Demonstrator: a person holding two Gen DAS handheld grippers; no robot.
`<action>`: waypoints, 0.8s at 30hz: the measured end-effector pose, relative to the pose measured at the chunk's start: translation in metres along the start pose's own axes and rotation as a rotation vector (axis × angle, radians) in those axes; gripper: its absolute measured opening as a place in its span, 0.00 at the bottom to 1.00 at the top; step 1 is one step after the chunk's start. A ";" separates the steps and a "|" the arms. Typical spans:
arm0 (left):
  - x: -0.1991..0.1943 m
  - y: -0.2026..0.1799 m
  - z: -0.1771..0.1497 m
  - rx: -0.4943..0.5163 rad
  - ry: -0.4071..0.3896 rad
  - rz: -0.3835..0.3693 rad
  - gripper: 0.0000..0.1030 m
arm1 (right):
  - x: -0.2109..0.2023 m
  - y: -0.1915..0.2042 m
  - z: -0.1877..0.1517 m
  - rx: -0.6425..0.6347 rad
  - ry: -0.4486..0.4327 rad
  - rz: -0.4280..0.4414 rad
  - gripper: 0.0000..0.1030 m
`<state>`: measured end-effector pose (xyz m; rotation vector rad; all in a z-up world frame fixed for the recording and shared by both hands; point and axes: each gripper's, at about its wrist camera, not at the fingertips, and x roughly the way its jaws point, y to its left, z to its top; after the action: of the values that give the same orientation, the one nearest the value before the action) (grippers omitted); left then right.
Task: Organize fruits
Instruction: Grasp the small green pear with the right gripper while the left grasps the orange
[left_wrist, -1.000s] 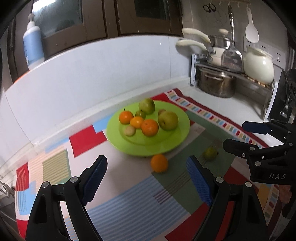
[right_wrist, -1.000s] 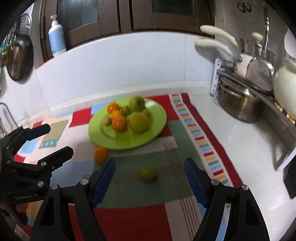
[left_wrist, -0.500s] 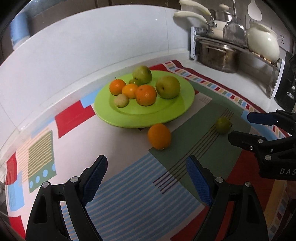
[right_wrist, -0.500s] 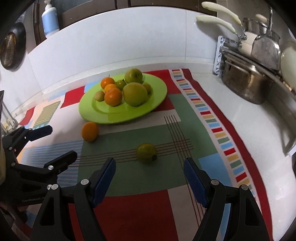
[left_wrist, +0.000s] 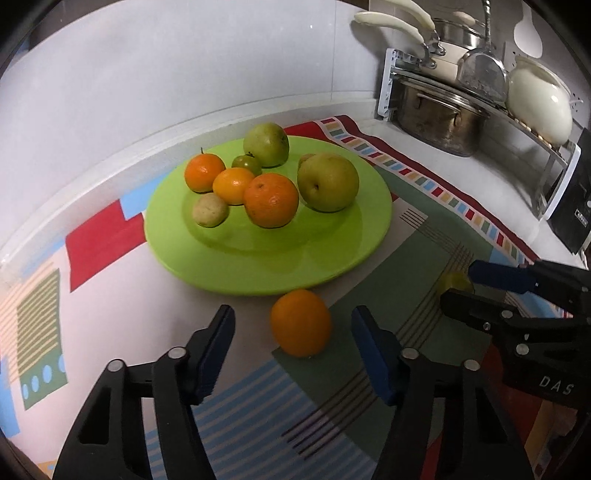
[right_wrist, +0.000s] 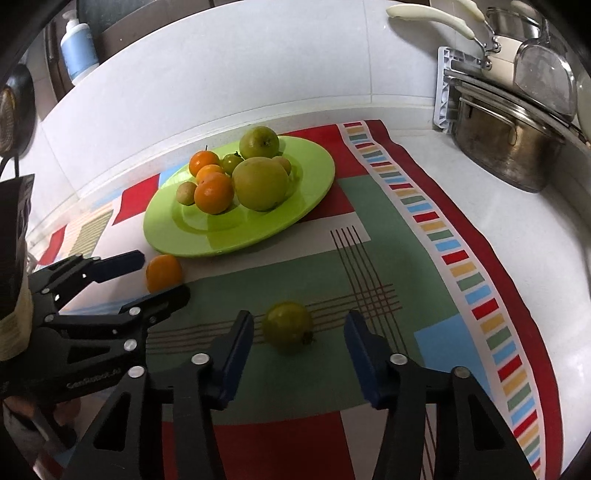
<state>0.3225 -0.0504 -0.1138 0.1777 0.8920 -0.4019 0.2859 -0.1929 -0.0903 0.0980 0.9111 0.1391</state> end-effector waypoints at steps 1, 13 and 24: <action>0.001 -0.001 0.000 -0.001 0.005 -0.004 0.53 | 0.001 0.000 0.000 0.000 0.003 0.004 0.44; 0.004 -0.004 0.001 0.013 0.021 -0.031 0.31 | 0.005 -0.004 -0.002 0.006 0.018 0.020 0.30; -0.029 -0.004 -0.010 -0.022 -0.003 -0.026 0.31 | -0.018 0.002 -0.003 -0.004 -0.019 0.047 0.30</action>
<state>0.2972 -0.0433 -0.0969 0.1453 0.8958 -0.4162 0.2723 -0.1933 -0.0779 0.1165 0.8894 0.1836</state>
